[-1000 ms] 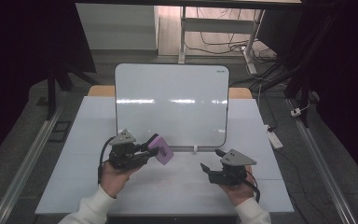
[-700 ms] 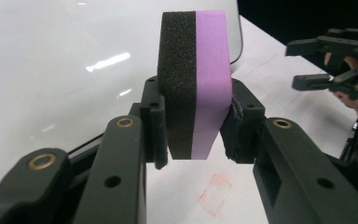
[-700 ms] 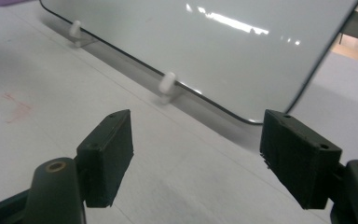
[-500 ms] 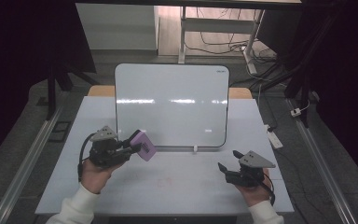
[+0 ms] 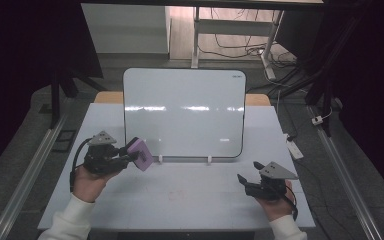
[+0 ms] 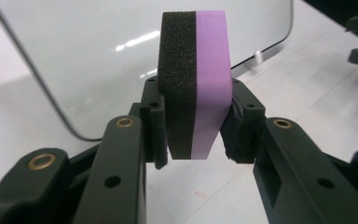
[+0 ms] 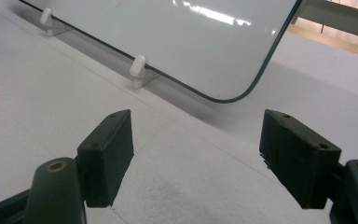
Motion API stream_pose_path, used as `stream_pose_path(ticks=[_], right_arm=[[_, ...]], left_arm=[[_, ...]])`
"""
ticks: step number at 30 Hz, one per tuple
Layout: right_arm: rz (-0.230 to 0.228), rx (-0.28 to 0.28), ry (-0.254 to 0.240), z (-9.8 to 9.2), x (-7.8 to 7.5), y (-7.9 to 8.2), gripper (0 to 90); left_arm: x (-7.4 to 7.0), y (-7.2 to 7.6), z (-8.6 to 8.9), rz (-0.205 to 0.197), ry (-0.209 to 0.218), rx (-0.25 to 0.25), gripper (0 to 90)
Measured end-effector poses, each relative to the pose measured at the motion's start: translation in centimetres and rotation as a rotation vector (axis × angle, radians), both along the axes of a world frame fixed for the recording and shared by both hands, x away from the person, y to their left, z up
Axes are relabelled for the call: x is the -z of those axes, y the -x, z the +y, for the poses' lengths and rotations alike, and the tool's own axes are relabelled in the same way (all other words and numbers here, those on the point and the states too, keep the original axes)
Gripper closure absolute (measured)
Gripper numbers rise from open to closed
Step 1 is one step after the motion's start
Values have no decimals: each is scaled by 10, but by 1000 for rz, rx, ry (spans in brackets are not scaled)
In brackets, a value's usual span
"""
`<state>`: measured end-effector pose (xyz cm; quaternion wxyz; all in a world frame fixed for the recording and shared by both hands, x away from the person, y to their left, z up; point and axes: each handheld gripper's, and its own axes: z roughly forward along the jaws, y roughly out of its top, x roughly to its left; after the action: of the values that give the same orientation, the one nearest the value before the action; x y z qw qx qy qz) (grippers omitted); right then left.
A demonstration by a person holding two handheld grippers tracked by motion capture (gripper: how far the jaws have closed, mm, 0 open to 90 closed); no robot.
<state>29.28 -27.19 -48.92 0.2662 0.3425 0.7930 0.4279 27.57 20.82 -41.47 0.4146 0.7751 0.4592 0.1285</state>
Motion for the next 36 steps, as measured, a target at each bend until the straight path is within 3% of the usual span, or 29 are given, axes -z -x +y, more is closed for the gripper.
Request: stream_pose_path(ticks=[17,26,36], right_arm=[[-7,-1,-3,0,-1,-1,256],[-7,-2,1,2,0,-1,256],[-11,-6,12,4,1,-1,256]], left_arm=[[-3,-20,15,68,-49,-32,639],[-3,-42,14,125,-113,-41,639],[2,-76,14,205,-116,-88,638]])
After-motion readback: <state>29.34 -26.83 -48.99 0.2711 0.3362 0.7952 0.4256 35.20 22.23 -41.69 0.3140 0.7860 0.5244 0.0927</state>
